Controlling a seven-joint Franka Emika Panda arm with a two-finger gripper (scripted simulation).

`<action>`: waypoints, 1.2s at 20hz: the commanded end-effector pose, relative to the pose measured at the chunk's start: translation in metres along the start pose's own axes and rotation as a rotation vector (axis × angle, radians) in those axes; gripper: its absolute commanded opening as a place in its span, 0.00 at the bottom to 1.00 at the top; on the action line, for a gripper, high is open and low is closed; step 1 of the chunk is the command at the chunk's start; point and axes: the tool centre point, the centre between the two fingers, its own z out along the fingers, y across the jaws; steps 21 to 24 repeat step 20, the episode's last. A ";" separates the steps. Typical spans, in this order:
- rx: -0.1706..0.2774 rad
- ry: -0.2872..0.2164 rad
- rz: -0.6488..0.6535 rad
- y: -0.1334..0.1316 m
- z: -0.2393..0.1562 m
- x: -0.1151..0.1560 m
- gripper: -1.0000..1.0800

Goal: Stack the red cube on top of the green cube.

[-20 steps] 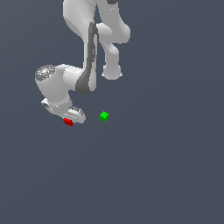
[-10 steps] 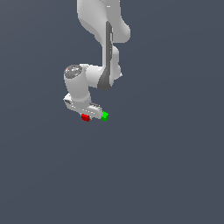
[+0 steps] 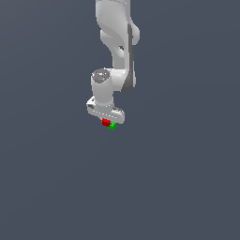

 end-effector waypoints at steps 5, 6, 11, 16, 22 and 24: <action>0.000 0.001 0.001 -0.018 0.006 -0.018 0.00; 0.000 0.001 0.001 -0.019 0.006 -0.019 0.00; 0.000 0.001 0.001 -0.019 0.006 -0.017 0.96; 0.000 0.001 0.001 -0.019 0.006 -0.017 0.96; 0.000 0.001 0.001 -0.019 0.006 -0.017 0.96; 0.000 0.001 0.001 -0.019 0.006 -0.017 0.96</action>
